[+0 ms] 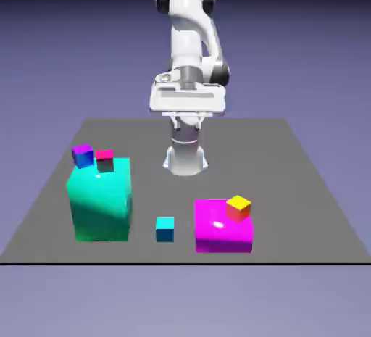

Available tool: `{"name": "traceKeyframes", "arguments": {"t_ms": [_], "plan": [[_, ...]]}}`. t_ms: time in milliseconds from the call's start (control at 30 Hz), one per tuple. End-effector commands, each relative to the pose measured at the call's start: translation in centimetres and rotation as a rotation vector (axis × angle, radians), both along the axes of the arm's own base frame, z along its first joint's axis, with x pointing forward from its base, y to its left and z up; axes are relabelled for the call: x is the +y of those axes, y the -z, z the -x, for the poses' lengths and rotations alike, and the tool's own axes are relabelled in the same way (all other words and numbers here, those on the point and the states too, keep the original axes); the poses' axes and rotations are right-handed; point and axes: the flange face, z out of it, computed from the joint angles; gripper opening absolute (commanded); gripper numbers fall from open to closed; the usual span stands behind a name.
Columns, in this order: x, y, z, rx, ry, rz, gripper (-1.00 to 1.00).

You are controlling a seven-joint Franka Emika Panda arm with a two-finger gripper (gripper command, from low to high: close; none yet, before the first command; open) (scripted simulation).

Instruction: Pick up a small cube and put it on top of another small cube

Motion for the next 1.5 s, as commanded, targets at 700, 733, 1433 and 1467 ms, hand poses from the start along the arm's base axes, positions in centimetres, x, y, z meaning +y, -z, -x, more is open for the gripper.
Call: {"name": "traceKeyframes", "arguments": {"t_ms": [700, 733, 1433, 1467], "plan": [[0.6, 26.3, -3.9, 0.943, -1.174, 0.943, 0.00], [0.4, 26.7, -3.9, 0.966, -1.197, 0.967, 0.00], [-3.0, 21.0, -5.4, 0.991, -1.156, 0.924, -1.00], [-3.8, 19.6, -5.6, 0.996, -1.145, 0.915, -1.00]]}}
